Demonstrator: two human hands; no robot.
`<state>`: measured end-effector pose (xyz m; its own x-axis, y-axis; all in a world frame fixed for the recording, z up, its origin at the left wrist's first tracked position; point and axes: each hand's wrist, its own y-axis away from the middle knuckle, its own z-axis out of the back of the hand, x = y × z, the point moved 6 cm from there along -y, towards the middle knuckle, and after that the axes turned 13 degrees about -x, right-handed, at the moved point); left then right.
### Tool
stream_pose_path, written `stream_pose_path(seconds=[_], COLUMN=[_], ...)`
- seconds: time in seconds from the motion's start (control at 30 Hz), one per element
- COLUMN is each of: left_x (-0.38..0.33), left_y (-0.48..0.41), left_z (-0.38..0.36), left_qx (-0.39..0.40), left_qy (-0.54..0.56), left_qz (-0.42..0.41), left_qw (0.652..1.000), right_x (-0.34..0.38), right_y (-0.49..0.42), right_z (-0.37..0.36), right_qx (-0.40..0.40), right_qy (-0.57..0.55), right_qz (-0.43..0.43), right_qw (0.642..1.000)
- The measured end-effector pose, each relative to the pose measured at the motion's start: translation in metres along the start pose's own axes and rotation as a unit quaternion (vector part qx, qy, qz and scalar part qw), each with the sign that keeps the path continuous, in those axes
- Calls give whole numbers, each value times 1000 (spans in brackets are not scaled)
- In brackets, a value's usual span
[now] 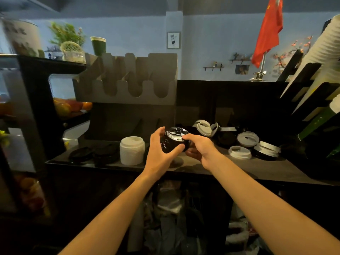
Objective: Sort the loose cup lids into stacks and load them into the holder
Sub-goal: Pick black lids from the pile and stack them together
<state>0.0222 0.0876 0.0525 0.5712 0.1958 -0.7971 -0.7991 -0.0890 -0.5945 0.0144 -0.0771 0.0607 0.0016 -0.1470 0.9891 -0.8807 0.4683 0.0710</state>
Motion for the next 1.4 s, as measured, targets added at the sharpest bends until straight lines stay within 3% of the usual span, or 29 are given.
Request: stream_pose_path(seconds=[0.23,0.53,0.8,1.4], left_x=[24,43,37,45], left_y=[5,-1,2,2], left_z=[26,28,26,22], left_qx=[-82,-65,-67,-82], left_qy=[-123,-162,-233,-223], left_qz=[-83,-45,-82,-101], left_qw=[985,984,967,966], right_x=[-13,-25,-28,-36], right_y=[-7,-17,-11,-22], right_z=[-44,-67,-69,-59], right_qx=[-14,-45,-46,-69], right_qy=[-20,67,161,206], right_qz=[-34,75,106,139], right_qw=[999,994,980,966])
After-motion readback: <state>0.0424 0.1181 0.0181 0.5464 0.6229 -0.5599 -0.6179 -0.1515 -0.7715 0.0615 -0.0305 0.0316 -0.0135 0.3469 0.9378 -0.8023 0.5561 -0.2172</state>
